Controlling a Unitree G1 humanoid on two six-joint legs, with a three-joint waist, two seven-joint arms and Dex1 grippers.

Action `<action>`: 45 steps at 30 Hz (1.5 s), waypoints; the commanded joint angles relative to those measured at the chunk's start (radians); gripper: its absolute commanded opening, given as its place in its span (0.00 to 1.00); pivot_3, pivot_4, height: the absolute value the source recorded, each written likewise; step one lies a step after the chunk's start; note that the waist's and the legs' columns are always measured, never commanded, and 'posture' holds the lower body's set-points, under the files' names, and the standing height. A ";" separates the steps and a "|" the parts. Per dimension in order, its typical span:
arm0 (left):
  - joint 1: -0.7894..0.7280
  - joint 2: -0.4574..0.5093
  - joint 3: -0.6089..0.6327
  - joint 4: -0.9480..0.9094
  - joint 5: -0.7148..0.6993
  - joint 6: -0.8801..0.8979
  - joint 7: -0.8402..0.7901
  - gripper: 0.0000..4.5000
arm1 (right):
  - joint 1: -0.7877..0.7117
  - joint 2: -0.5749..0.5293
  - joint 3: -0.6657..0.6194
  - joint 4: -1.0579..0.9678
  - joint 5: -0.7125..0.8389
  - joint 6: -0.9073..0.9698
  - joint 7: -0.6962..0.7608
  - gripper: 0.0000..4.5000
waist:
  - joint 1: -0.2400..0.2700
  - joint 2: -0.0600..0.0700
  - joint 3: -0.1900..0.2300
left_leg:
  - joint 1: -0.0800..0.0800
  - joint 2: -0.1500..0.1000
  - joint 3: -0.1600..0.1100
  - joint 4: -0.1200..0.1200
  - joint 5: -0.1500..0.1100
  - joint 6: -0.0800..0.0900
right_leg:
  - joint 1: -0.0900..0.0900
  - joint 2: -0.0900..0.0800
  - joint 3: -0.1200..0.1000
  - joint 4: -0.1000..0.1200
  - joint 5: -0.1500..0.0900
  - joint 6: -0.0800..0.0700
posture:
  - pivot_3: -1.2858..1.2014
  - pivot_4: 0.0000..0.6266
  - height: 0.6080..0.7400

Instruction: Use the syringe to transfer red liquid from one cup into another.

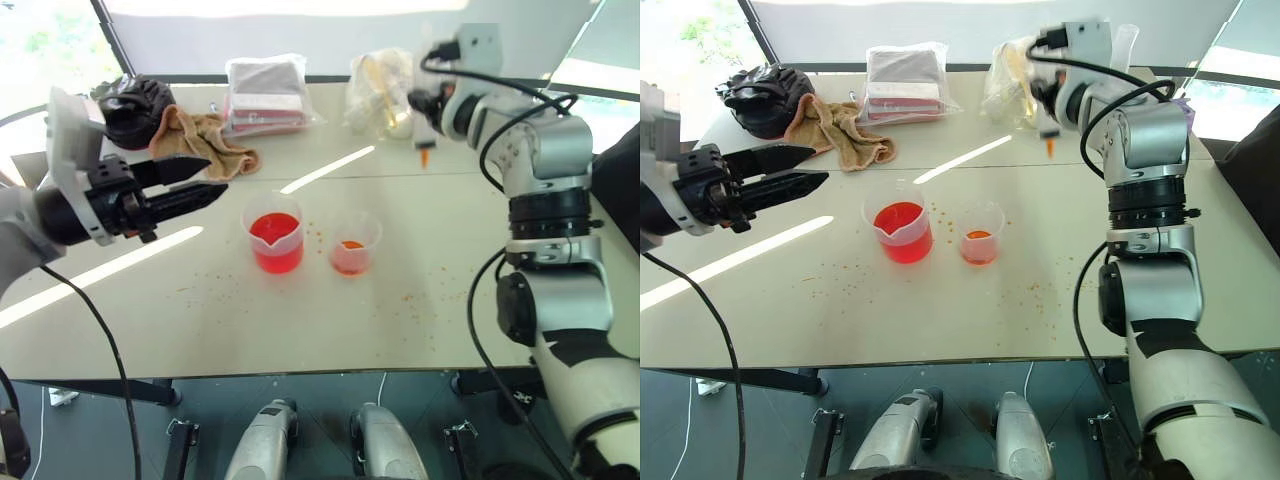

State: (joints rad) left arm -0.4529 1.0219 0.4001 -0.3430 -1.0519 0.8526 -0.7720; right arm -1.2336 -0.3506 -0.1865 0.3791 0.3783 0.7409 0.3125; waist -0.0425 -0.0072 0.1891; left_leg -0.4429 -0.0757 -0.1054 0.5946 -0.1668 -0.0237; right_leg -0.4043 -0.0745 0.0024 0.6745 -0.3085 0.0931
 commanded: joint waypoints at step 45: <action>-0.255 -0.158 -0.213 0.068 0.187 -0.015 -0.034 0.55 | 0.485 0.401 0.376 -0.103 -0.133 -0.701 0.376 0.31 | -0.002 -0.002 -0.001 | 0.002 0.003 0.001 0.002 0.003 -0.006 | -0.005 0.008 0.010 0.011 0.001 -0.001 | 0.52 0.24 0.97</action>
State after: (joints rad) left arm -0.6834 0.8691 0.1812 -0.2555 -0.8666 0.8618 -0.8045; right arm -0.7392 0.0279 0.1666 0.3110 0.2497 0.0599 0.6747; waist -0.0444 -0.0089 0.1883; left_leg -0.4405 -0.0725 -0.1049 0.5962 -0.1634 -0.0298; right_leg -0.4093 -0.0662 0.0125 0.6852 -0.3079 0.0919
